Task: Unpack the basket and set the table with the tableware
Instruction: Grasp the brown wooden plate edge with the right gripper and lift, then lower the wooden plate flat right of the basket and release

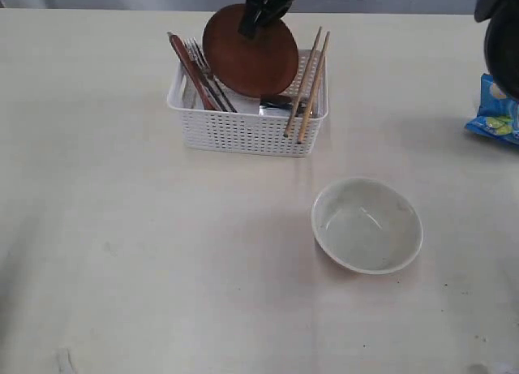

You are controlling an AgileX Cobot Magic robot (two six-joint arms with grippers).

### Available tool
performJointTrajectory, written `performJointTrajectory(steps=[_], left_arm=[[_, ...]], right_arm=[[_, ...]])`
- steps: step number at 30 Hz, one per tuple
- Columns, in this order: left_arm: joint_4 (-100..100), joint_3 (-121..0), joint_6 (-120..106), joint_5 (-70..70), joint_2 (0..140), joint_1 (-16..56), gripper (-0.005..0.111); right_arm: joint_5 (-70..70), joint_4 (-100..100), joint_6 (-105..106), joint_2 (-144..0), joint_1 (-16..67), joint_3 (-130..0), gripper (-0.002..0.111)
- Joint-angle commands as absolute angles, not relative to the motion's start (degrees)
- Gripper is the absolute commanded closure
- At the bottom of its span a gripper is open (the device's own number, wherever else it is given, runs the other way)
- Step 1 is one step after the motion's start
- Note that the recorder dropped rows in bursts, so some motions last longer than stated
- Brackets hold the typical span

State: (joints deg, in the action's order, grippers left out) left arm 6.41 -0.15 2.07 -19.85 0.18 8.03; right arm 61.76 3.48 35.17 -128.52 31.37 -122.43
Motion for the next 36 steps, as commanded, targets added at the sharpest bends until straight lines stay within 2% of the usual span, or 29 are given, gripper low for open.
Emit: performJointTrajectory(steps=[1,19,23,27,30,36], left_arm=[[5.75,0.0,2.37,-19.72,0.0,8.03,0.107],[5.75,0.0,2.37,-19.72,0.0,8.03,0.107],[5.75,0.0,2.37,-19.72,0.0,8.03,0.107],[5.75,0.0,2.37,-19.72,0.0,8.03,0.107],[5.75,0.0,2.37,-19.72,0.0,8.03,0.107],[5.75,0.0,2.37,-19.72,0.0,8.03,0.107]], right_arm=[[62.67,4.19,34.46,-125.97,31.06,-122.54,0.109],[65.38,4.41,28.61,-112.02,29.45,-122.54,0.109],[68.24,2.67,23.64,-107.78,22.39,-122.54,0.109],[69.96,-6.84,19.15,-106.05,9.99,-122.54,0.109],[69.96,-9.99,15.84,-105.28,2.74,-118.59,0.109],[69.96,-16.65,14.37,-104.4,-6.63,-105.92,0.109]])
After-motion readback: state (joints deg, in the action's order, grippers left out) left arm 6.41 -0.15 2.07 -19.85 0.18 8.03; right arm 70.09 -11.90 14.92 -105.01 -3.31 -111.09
